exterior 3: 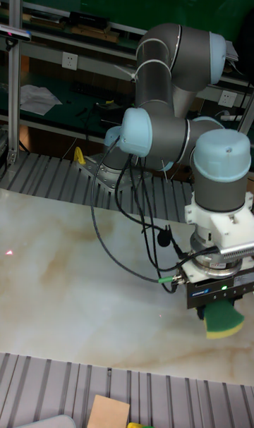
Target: Clean the tabletop with a sponge
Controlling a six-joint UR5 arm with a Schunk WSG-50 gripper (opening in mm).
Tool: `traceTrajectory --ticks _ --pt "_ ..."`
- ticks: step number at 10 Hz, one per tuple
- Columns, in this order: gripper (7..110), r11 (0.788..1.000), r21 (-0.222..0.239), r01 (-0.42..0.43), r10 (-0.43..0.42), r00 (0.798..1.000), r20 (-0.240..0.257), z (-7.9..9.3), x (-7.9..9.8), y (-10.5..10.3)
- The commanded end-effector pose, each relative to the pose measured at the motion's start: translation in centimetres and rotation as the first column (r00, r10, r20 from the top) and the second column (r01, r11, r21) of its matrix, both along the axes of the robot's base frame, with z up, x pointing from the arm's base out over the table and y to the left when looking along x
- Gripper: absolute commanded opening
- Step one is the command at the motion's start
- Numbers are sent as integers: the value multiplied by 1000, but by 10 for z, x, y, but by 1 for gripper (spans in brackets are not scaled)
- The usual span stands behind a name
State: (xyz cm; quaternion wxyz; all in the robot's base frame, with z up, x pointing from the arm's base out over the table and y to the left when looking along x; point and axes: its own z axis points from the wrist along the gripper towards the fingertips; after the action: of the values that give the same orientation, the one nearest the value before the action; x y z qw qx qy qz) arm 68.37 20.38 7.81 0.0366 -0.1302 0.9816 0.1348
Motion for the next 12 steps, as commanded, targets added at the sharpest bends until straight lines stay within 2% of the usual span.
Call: traceTrajectory --ticks 1,2,4,6,8,10,11,12 --pt "7 989 -134 -64 63 998 -13 -34 18 -56" --pt "7 977 -189 -96 100 995 10 -42 29 -74" --pt "7 973 -194 -123 134 990 48 -60 48 -85" --pt "7 971 -193 -141 156 986 63 -62 54 -96" --pt "7 956 -268 -122 149 985 83 -63 62 -121" --pt "7 953 -276 -125 150 986 72 -67 58 -129" --pt "7 961 -248 -122 142 988 65 -71 54 -122" --pt "7 963 -247 -108 130 989 73 -74 54 -120"
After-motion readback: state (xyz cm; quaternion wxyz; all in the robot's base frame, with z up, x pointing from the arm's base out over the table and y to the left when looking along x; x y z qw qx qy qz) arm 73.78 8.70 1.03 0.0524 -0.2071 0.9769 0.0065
